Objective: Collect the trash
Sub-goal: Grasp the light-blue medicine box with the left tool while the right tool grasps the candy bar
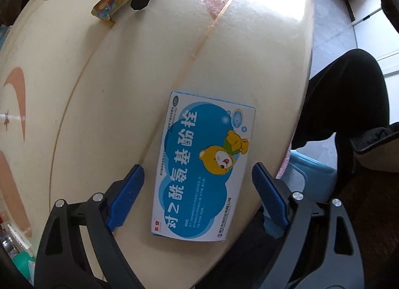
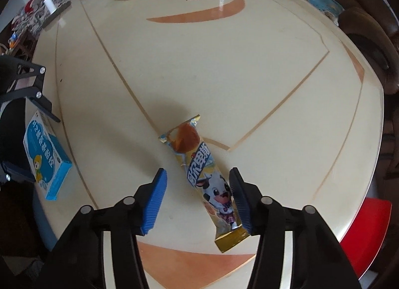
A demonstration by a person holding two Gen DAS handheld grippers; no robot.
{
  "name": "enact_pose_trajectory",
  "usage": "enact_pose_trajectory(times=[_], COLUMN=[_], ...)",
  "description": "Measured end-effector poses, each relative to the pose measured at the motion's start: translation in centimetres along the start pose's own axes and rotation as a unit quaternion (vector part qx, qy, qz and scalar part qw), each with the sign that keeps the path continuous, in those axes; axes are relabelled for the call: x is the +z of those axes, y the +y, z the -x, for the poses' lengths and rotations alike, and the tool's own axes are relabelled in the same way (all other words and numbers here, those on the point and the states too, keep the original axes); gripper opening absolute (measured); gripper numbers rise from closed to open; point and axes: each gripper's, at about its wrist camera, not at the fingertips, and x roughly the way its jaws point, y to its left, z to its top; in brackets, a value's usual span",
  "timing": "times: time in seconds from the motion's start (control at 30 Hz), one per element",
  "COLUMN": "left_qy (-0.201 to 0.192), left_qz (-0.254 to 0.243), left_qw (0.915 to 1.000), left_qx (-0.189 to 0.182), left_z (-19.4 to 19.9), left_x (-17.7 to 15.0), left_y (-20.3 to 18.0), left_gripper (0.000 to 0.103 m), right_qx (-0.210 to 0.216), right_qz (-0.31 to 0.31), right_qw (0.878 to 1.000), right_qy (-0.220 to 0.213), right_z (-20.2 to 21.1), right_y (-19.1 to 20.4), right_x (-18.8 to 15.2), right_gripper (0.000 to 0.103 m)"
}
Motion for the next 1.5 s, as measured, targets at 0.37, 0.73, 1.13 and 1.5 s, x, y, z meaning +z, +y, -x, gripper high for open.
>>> enact_pose_trajectory(times=[0.37, 0.73, 1.13, 1.5], left_qy=[-0.043, -0.087, -0.185, -0.252], left_qz=[0.067, 0.130, 0.240, 0.257], left_qw=[0.9966, 0.9864, 0.9475, 0.9186], left_qx=[0.020, 0.050, 0.101, 0.163], left_z=[0.1, 0.6, 6.2, 13.5], left_x=[0.5, -0.2, -3.7, -9.4], left_y=[0.0, -0.9, -1.7, -7.3], left_gripper=[0.063, 0.063, 0.063, 0.063], right_qx=[-0.040, -0.096, -0.140, -0.148], right_qz=[-0.101, -0.177, -0.217, -0.221], right_qw=[0.993, 0.974, 0.949, 0.933], right_qy=[-0.046, -0.099, -0.179, -0.242], right_z=[0.8, 2.4, 10.0, 18.3], right_y=[1.7, 5.0, 8.0, 15.3], right_x=[-1.8, -3.9, -5.6, -8.1], right_gripper=[0.017, 0.016, 0.016, 0.016])
